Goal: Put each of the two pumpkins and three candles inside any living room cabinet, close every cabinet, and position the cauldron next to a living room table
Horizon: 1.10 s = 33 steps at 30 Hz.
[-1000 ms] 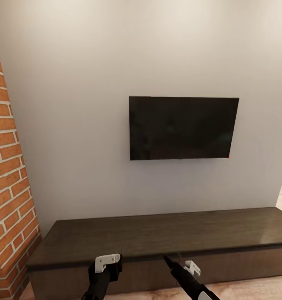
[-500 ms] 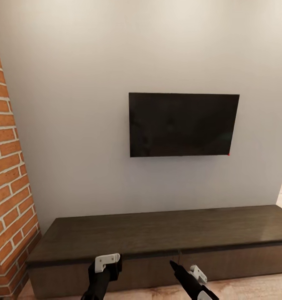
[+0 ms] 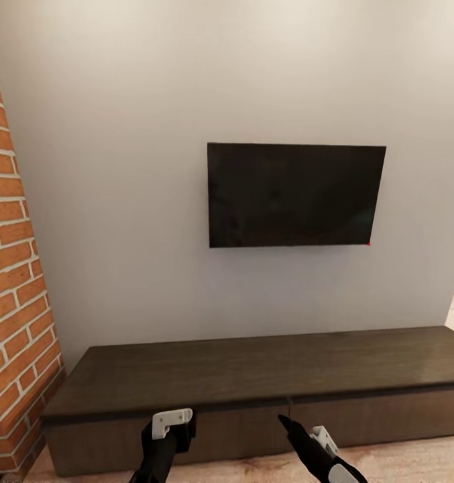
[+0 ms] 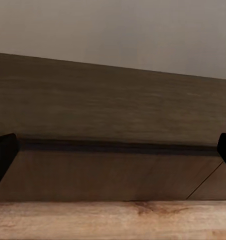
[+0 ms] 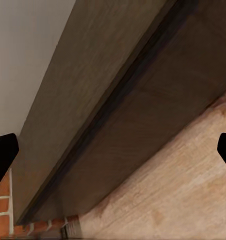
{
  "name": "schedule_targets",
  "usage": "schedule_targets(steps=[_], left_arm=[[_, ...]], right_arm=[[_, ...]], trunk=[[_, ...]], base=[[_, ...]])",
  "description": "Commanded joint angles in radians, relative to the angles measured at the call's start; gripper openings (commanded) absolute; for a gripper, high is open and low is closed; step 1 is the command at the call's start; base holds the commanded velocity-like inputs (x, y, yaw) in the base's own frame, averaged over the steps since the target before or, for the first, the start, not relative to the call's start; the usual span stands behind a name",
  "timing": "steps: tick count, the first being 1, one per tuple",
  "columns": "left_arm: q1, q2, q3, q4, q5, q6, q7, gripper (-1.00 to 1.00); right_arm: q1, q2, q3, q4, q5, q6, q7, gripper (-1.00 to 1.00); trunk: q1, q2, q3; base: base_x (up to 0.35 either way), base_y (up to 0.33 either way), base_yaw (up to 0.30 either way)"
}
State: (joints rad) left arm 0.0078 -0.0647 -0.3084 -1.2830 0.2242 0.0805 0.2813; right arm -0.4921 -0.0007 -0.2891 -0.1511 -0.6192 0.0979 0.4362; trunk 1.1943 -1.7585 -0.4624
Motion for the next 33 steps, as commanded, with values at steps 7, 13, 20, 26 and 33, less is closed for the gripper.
schedule_targets(steps=[7,13,20,26,33], left_arm=[[0.0,0.0,-0.001,-0.005,0.007,0.006,0.004,1.0],[0.0,0.0,-0.001,0.002,0.007,0.006,-0.003,1.0],[0.0,0.0,-0.001,0.003,0.006,0.004,-0.005,1.0],[0.0,0.0,-0.001,0.004,0.006,0.004,-0.005,1.0],[0.0,0.0,-0.001,0.004,0.006,0.004,-0.004,1.0]], right_arm=[[0.0,-0.08,-0.04,0.001,-0.024,0.111,0.234,1.0],[0.0,-0.088,-0.042,0.01,-0.017,0.092,0.319,1.0],[0.001,-0.086,-0.043,0.007,-0.021,0.057,0.333,1.0],[0.003,-0.08,-0.046,0.012,-0.031,-0.013,0.333,1.0],[0.005,-0.078,-0.048,0.014,-0.033,-0.015,0.332,1.0]], trunk=[[0.027,-0.05,-0.023],[0.05,-0.092,-0.042],[0.077,-0.141,-0.064],[0.1,-0.183,-0.082],[0.127,-0.232,-0.104]], base=[[0.0,0.0,0.0],[0.0,0.0,0.0],[0.0,0.0,0.0],[0.0,0.0,0.0],[0.0,0.0,0.0]])
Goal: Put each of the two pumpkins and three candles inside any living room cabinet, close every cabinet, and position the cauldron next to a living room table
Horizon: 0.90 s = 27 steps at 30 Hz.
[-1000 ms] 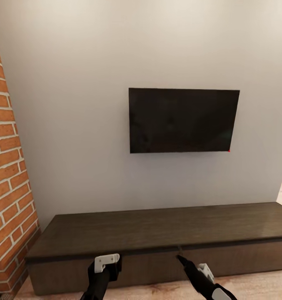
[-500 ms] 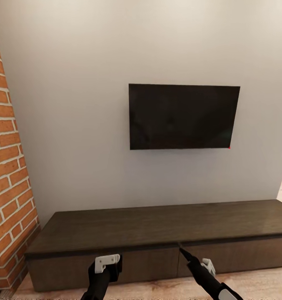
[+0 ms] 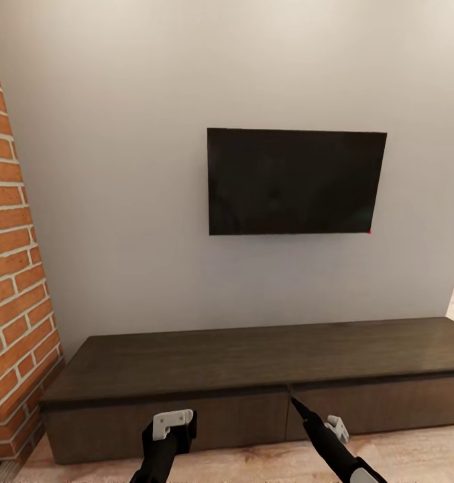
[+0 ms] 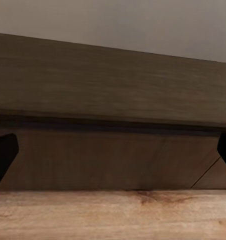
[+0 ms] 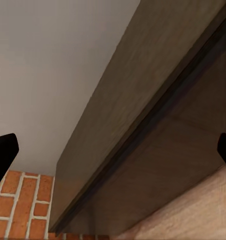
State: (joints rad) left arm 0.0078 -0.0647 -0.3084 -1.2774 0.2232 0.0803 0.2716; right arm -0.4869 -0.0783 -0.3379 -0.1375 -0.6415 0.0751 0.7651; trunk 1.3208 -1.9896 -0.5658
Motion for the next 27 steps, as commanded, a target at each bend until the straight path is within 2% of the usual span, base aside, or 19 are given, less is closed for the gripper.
schedule_targets(steps=[1,14,27], left_arm=[[0.0,0.0,-0.001,-0.002,0.007,0.004,0.006,1.0],[0.0,0.0,-0.001,-0.002,0.005,0.004,0.007,1.0],[0.0,0.0,-0.001,0.0,-0.001,0.003,0.013,1.0]], right_arm=[[0.0,0.0,0.001,0.001,-0.01,0.008,0.003,1.0],[0.001,-0.002,-0.001,0.002,-0.009,0.015,0.003,1.0],[0.002,-0.01,-0.004,0.003,-0.009,0.018,0.005,1.0]], trunk=[[0.004,-0.008,-0.004],[0.054,-0.099,-0.048],[0.104,-0.19,-0.102]], base=[[0.0,0.0,0.0],[0.0,0.0,0.005],[0.0,0.0,0.062]])
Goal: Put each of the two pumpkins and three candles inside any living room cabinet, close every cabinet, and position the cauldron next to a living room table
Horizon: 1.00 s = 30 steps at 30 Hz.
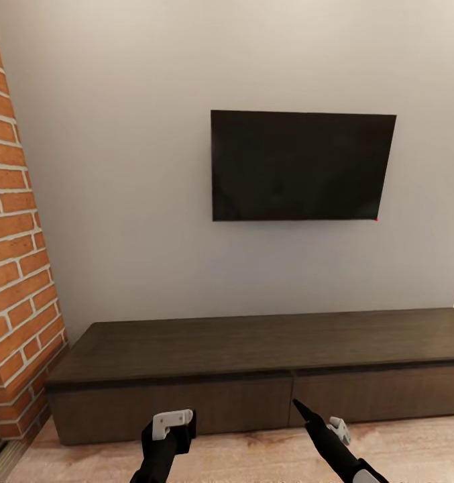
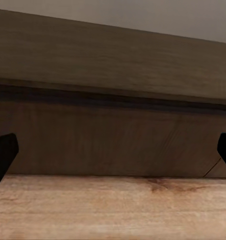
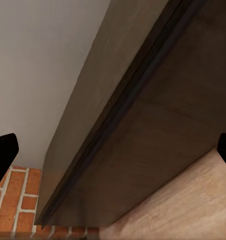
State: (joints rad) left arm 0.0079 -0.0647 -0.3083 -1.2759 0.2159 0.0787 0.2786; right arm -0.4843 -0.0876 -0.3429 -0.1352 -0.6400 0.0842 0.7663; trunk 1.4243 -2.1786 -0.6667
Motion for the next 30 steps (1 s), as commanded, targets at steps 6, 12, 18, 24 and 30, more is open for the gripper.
schedule_targets(steps=[6,12,18,24,30], left_arm=[[0.0,0.0,-0.002,-0.002,0.007,0.004,0.007,1.0],[0.0,0.0,-0.002,-0.002,0.007,0.004,0.007,1.0],[0.0,0.0,-0.002,-0.002,0.005,0.004,0.007,1.0],[0.0,0.0,-0.002,-0.002,0.005,0.004,0.007,1.0],[0.0,0.0,-0.002,-0.002,0.005,0.004,0.007,1.0]], right_arm=[[0.0,-0.001,0.001,0.0,-0.01,0.009,0.004,1.0],[0.0,-0.002,0.001,0.0,-0.01,0.011,0.005,1.0],[0.0,-0.003,0.001,0.0,-0.01,0.011,0.006,1.0],[0.001,-0.001,-0.001,-0.002,-0.014,0.008,0.008,1.0],[0.001,-0.001,-0.002,-0.002,-0.015,0.008,0.01,1.0]], trunk=[[0.023,-0.043,-0.026],[0.046,-0.085,-0.051],[0.069,-0.127,-0.076],[0.092,-0.169,-0.1],[0.115,-0.211,-0.12]], base=[[0.0,0.0,0.068],[0.0,0.0,0.069],[0.0,0.0,0.068],[0.0,0.0,0.049],[0.0,0.0,-0.012]])
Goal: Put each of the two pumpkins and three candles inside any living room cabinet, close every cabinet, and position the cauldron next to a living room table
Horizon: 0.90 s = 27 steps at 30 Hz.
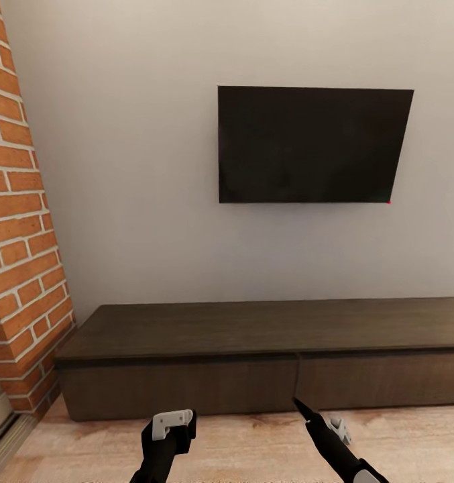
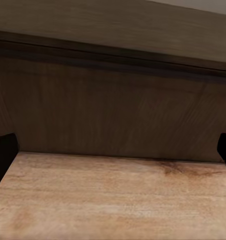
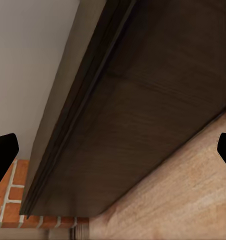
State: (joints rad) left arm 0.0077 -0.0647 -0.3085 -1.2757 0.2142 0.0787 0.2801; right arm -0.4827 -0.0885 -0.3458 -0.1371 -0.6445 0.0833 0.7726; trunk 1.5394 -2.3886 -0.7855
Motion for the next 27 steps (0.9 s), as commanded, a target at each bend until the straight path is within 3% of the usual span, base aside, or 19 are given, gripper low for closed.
schedule_targets(steps=[1,18,27], left_arm=[[0.0,0.0,-0.001,-0.002,0.007,0.004,0.005,1.0],[0.0,0.0,-0.001,-0.002,0.007,0.004,0.007,1.0],[0.0,0.0,-0.001,-0.002,0.009,0.004,0.007,1.0]], right_arm=[[-0.001,0.0,0.001,0.0,-0.01,0.009,0.003,1.0],[0.0,0.001,0.0,-0.004,-0.01,0.009,0.003,1.0],[-0.001,0.002,-0.001,-0.012,-0.009,0.009,0.003,1.0]], trunk=[[0.004,-0.008,-0.005],[0.062,-0.112,-0.077],[0.062,-0.112,-0.078]], base=[[0.0,0.0,-0.101],[0.0,0.0,-0.144],[0.0,0.0,-0.015]])
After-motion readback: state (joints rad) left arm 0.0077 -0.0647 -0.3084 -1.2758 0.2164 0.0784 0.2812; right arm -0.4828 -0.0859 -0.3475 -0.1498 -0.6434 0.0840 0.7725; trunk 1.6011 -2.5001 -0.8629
